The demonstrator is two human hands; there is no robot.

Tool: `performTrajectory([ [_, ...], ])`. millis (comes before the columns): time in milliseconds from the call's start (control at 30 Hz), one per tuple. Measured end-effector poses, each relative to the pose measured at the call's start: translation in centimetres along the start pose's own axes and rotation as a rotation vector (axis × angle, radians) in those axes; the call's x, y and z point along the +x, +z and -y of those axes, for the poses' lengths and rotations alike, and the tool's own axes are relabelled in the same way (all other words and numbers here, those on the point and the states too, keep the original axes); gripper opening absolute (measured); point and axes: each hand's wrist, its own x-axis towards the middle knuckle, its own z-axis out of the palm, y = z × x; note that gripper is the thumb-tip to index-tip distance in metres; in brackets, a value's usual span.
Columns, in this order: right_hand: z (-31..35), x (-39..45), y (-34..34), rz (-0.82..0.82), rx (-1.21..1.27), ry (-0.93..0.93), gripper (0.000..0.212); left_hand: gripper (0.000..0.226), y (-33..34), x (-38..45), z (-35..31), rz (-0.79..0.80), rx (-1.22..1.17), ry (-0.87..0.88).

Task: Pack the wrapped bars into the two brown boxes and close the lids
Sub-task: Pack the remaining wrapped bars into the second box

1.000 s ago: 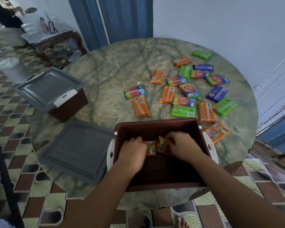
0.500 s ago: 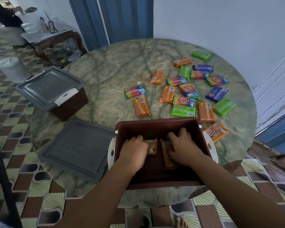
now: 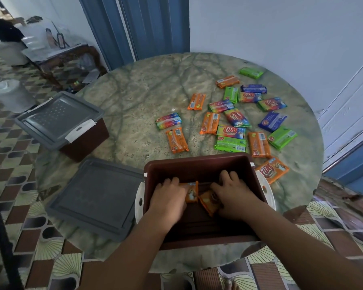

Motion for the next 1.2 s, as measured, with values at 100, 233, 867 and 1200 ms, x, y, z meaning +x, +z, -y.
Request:
performTrajectory([
  [100,0.0,0.7,-0.5,-0.028,0.125,0.056,0.061,0.045,0.1,0.0,0.0,-0.008,0.000,-0.004],
  [233,-0.1,1.2,-0.6,-0.053,0.109,-0.021,0.057,0.044,0.3,0.2,0.1,-0.030,0.014,0.013],
  [867,0.3,1.2,-1.2,-0.509,0.355,-0.084,0.026,0.028,-0.8,0.6,0.1,-0.072,-0.120,0.039],
  [1200,-4.5,2.2,-9.1,-0.844,0.577,0.197,0.014,0.020,-9.9,5.7,-0.8,-0.434,-0.258,0.190],
])
